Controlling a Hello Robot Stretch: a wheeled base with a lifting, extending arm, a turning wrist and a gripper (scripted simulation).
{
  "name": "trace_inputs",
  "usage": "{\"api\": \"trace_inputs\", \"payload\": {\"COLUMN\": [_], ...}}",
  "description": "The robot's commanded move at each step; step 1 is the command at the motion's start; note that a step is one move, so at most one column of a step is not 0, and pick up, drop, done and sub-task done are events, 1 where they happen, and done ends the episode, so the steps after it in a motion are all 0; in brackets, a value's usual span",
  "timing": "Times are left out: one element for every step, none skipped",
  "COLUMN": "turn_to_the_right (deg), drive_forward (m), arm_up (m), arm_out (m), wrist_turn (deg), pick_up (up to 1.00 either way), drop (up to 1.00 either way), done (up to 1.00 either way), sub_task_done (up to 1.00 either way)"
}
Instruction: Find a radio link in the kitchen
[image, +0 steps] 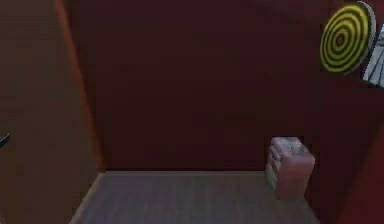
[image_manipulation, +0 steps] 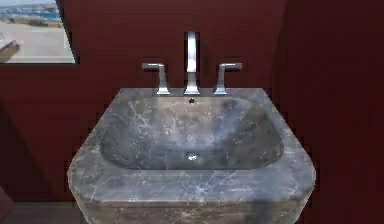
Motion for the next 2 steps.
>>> {"api": "trace_inputs", "payload": {"turn_to_the_right": [-45.0,-27.0], "drive_forward": [0.0,0.0], "arm_up": [0.0,0.0], "arm_out": [0.0,0.0], "wrist_turn": [0.0,0.0], "pick_up": [0.0,0.0], "drop": [0.0,0.0], "done": [0.0,0.0], "sub_task_done": [0.0,0.0]}}
